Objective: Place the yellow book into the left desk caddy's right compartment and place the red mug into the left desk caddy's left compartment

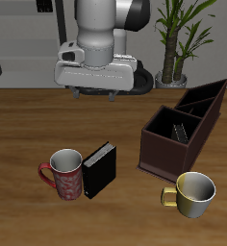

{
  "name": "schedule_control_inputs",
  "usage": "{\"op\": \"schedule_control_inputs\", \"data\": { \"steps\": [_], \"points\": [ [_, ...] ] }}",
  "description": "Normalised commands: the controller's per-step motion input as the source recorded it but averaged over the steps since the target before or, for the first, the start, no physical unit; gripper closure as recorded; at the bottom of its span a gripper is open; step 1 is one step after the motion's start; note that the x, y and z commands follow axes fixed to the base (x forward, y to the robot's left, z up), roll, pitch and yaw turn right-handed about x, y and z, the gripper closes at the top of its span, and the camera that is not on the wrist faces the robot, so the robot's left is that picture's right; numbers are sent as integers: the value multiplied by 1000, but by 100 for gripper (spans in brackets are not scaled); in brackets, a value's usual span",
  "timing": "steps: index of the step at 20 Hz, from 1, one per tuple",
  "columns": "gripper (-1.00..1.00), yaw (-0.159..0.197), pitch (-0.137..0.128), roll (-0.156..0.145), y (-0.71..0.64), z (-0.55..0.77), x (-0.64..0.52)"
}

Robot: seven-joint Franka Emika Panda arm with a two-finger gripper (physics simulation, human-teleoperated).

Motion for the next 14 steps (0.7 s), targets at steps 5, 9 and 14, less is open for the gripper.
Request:
{"op": "schedule_control_inputs", "data": {
  "steps": [5,9,14],
  "points": [
    [-100,-72,15,-32,-545,-25,196],
    [-100,-20,-8,-3,-460,-76,180],
    [-100,24,-32,39,-287,-117,158]
  ]
}}
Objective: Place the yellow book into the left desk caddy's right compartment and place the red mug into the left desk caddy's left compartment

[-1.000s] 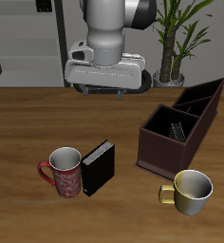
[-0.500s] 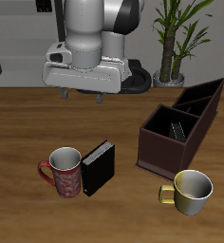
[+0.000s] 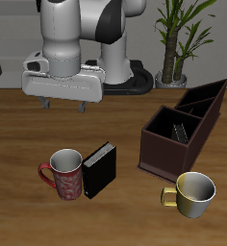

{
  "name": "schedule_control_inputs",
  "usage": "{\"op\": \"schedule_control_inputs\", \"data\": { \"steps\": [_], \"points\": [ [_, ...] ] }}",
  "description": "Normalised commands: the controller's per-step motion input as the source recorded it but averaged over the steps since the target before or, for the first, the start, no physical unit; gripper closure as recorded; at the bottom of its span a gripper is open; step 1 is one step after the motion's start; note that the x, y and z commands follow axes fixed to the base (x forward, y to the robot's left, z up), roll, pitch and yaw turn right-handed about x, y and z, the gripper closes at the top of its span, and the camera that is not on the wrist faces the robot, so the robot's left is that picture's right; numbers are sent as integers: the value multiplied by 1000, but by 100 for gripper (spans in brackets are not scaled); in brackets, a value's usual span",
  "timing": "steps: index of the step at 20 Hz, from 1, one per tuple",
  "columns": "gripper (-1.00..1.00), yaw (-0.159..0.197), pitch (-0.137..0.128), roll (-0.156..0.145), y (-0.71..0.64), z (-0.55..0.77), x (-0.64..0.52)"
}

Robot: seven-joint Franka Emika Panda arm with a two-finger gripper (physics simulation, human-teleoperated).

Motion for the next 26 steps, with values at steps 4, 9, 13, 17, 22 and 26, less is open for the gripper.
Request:
{"op": "schedule_control_inputs", "data": {
  "steps": [4,9,13,17,22,26],
  "points": [
    [-100,-51,7,71,-209,-98,121],
    [-100,39,-1,30,-180,-177,106],
    [-100,-77,-29,48,-195,-128,70],
    [-100,-29,-7,-28,-184,-180,74],
    [-100,-27,-35,-1,-102,-152,20],
    [-100,-49,-29,-3,-8,-190,38]
  ]
}}
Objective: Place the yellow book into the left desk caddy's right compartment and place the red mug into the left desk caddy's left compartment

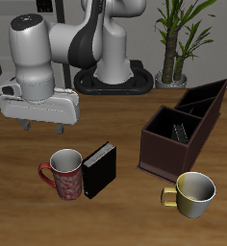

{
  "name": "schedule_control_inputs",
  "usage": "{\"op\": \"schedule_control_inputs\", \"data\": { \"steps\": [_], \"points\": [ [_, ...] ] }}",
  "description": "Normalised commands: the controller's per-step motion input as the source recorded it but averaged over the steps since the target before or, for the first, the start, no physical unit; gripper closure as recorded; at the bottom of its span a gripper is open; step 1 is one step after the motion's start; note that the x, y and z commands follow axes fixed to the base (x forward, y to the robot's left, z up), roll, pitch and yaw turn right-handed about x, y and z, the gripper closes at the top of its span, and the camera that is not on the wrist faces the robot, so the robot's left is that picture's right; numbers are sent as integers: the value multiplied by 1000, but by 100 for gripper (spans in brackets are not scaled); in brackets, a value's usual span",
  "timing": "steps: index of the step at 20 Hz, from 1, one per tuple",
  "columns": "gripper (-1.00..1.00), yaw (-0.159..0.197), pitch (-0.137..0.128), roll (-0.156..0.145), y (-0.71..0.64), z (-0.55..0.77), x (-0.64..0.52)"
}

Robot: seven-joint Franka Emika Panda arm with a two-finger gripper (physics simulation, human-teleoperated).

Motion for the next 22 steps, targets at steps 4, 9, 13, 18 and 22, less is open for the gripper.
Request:
{"op": "schedule_control_inputs", "data": {
  "steps": [4,9,13,18,22],
  "points": [
    [-100,-7,-5,-13,66,-217,84],
    [-100,-46,-38,-39,10,-222,11],
    [-100,-10,-6,-18,14,-218,19],
    [-100,-9,12,-27,-47,-258,20],
    [-100,-14,41,14,74,-294,12]
  ]
}}
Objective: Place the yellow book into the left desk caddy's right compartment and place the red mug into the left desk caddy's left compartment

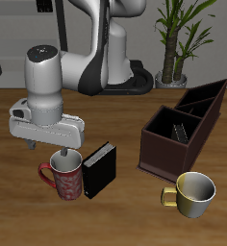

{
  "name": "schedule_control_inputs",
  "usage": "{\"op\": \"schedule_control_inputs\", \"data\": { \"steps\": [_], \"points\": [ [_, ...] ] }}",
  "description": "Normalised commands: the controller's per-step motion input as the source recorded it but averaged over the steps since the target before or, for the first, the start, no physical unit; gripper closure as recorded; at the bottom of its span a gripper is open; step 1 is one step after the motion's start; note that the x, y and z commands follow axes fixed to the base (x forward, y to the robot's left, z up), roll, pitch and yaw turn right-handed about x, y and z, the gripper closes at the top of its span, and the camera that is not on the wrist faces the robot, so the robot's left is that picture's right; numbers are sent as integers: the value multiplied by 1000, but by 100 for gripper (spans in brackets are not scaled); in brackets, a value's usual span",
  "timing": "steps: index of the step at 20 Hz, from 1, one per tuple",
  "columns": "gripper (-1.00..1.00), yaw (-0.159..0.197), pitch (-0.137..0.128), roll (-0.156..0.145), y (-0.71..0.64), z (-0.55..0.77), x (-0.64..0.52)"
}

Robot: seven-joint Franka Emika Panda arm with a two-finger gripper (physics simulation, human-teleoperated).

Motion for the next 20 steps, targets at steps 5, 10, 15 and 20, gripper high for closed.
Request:
{"op": "schedule_control_inputs", "data": {
  "steps": [5,10,15,20],
  "points": [
    [-100,-16,38,-1,64,-275,34],
    [-100,-32,42,20,2,-256,28],
    [100,0,20,-4,-10,-141,16],
    [100,-3,0,2,11,-32,-58]
  ]
}}
